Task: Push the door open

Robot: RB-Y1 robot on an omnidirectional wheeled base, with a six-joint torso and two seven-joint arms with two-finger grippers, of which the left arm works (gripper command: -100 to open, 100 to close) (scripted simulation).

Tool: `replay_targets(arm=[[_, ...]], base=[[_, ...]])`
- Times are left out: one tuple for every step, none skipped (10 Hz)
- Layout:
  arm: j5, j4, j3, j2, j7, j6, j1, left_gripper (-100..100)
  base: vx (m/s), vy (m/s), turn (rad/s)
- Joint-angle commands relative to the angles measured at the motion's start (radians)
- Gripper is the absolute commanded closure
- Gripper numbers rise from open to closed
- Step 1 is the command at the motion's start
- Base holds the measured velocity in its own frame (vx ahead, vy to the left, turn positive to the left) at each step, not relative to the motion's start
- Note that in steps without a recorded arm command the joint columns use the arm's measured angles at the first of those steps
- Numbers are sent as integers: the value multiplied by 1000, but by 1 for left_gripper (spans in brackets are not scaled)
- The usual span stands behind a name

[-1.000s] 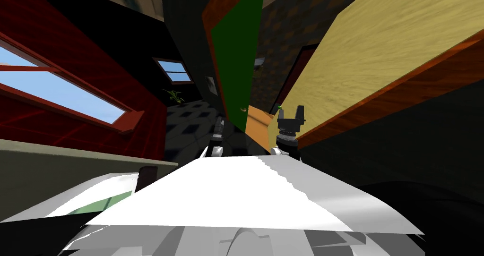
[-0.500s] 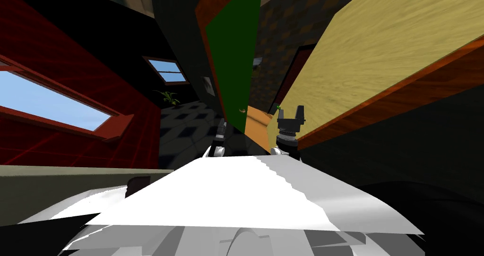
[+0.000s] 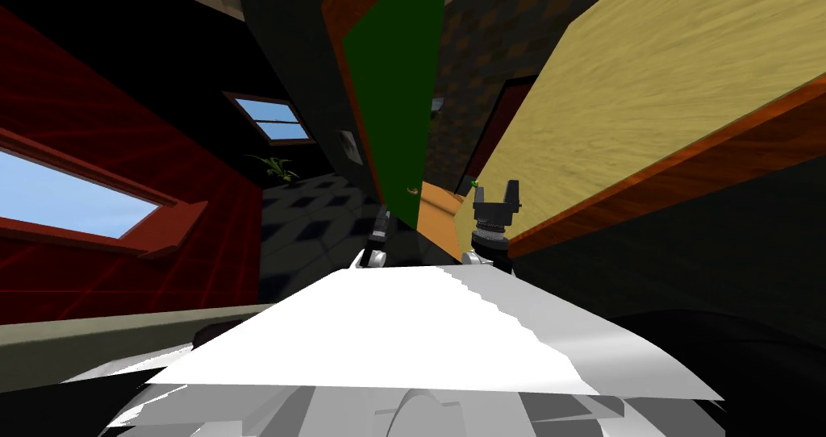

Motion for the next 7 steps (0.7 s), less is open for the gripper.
replay_targets(arm=[[6,39,-11,-2,0,-11,-13,-100],[9,61,-18,-2,0,-15,-22,-100],[13,83,-25,-3,1,-20,-30,-100],[17,105,-31,-3,1,-24,-39,-100],[20,128,-38,-4,1,-28,-47,-100],[24,150,-45,-4,2,-33,-56,-100],[28,172,-51,-5,2,-37,-64,-100]], base=[[88,40,-89],[88,50,-82],[83,53,-95],[89,45,-79],[98,50,-83],[90,53,-90],[81,56,-71]])
